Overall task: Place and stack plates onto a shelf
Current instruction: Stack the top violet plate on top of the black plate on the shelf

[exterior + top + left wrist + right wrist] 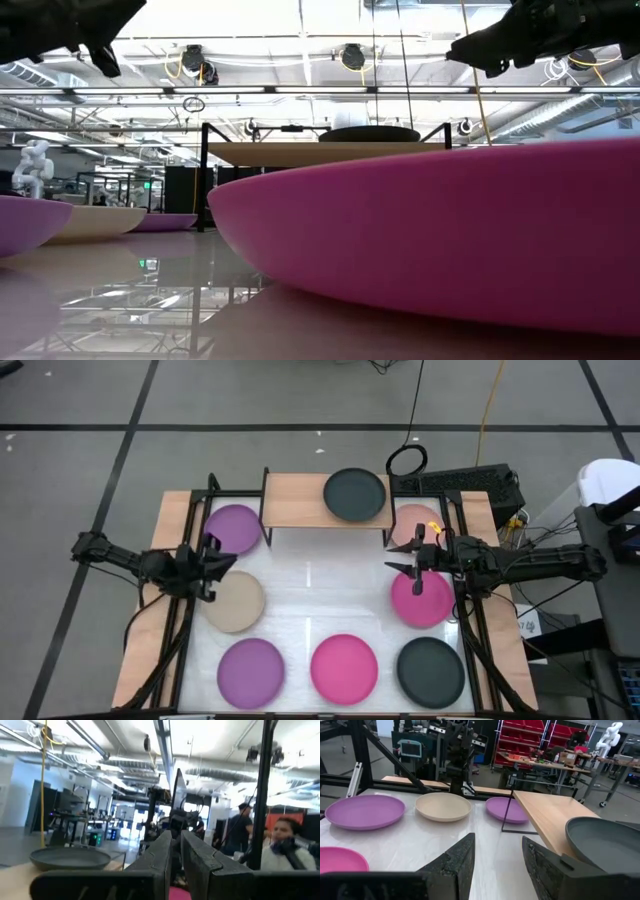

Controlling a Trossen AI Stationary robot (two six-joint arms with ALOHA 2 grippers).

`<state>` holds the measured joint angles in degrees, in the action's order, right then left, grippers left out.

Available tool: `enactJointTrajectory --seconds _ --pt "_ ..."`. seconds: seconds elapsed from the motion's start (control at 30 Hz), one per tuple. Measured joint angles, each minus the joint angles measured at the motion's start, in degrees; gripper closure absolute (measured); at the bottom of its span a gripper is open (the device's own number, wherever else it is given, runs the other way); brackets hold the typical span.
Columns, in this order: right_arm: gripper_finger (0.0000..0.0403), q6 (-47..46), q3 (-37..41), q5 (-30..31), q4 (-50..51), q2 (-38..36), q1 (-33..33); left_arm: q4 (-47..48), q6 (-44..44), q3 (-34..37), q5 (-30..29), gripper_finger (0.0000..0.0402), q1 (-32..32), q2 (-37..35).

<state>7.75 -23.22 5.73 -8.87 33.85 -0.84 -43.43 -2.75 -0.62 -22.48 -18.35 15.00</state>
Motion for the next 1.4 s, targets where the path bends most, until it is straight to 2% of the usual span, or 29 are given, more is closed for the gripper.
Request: enactJointTrajectory --seconds 0.13,0.37,0.43,0.5,0.57,0.7,0.77,0.9,1.03,1.27,1.4 --pt "0.0259 0.1 0.0 0.0 0.0 0.0 0.0 -3.1 0.1 0.0 1.5 0.0355 0.0 0.0" --pt "0.0259 -0.3 0.0 0.0 0.0 0.0 0.0 -1.0 -0.2 0.0 1.6 0.0355 0.0 0.0" --pt "0.0259 -0.1 0.0 0.0 -0.1 0.0 0.0 -2.3 -1.7 -0.2 -0.7 0.0355 0.0 0.0" --pt "0.0259 -0.1 0.0 0.0 -0.4 0.0 0.0 -0.1 -2.4 -2.8 -6.4 0.0355 0.0 0.0" --pt "0.0259 0.0 0.0 0.0 -0.6 0.0 0.0 9.6 -3.6 -7.4 -12.8 0.0355 0.0 0.0" --pt "0.0259 0.2 0.0 0.0 -1.6 0.0 0.0 38.3 1.9 -20.6 -26.5 0.0355 0.1 5.5" --pt "0.0259 0.2 0.0 0.0 -2.1 0.0 0.0 48.8 5.9 -26.9 -28.8 0.0355 0.1 10.2" --pt "0.0259 -0.2 0.0 0.0 -2.1 0.0 0.0 65.0 13.8 -36.3 -29.0 0.0355 0.2 21.6" --pt "0.0259 -1.7 0.0 0.0 -2.1 0.0 0.0 76.9 22.1 -42.1 -28.6 0.0355 2.4 32.7" --pt "0.0259 -2.1 0.0 0.0 -1.7 0.0 0.0 98.7 36.3 -49.2 -16.5 0.0355 10.7 46.1" --pt "0.0259 -1.0 0.0 0.0 -1.7 0.0 0.0 106.3 36.7 -52.9 -15.1 0.0355 14.9 49.2"
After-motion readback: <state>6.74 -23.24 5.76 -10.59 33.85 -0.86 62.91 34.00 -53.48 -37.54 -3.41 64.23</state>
